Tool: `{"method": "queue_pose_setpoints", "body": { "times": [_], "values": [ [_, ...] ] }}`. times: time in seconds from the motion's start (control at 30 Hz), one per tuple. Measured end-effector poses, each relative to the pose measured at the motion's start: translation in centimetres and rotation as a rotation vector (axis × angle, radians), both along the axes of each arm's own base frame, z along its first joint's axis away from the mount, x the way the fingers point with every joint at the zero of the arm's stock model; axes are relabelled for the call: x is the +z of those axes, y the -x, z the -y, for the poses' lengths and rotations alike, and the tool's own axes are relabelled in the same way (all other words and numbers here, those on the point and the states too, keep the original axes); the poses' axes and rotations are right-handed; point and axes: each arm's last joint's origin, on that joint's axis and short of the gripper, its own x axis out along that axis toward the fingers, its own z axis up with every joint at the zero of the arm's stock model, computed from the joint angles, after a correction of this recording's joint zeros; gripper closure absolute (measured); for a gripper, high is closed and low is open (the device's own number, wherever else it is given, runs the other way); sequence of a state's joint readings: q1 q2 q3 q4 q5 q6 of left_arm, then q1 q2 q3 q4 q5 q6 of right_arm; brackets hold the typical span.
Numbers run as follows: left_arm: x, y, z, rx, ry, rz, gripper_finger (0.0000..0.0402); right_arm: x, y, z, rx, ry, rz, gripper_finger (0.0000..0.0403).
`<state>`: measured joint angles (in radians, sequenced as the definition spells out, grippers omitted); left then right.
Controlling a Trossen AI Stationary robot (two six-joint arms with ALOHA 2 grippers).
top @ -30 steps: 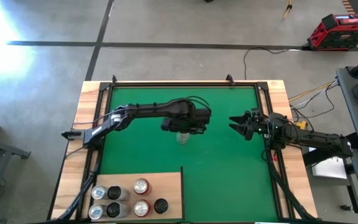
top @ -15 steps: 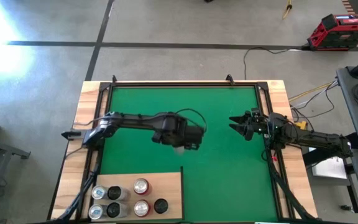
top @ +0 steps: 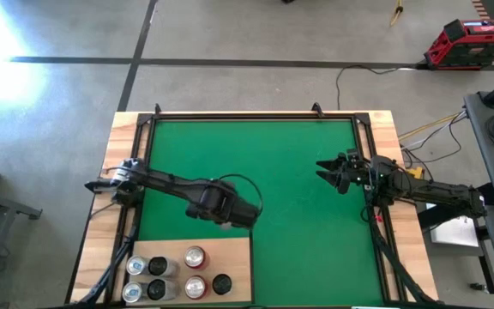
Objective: Place canned beverage on shelf
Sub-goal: Put the white and yellow soda can on the shelf align with the other white and yellow soda can
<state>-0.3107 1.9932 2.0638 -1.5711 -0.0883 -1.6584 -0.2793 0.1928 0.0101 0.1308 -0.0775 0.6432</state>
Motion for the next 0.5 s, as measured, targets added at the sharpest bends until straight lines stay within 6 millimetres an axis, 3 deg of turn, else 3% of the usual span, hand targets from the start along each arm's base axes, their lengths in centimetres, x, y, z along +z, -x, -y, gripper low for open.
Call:
{"method": "queue_pose_setpoints", "body": {
  "times": [0.23, 0.5],
  "values": [
    [1.2, 2.4, 3.1, -0.027, -0.009, 0.042, 0.0138, 0.0, 0.0, 0.0, 0.000, 0.000, 0.000, 0.0085],
    [0.8, 3.2, 6.5, -0.078, -0.030, 0.064, 0.0155, 0.0, 0.0, 0.0, 0.000, 0.000, 0.000, 0.0085]
  ]
}}
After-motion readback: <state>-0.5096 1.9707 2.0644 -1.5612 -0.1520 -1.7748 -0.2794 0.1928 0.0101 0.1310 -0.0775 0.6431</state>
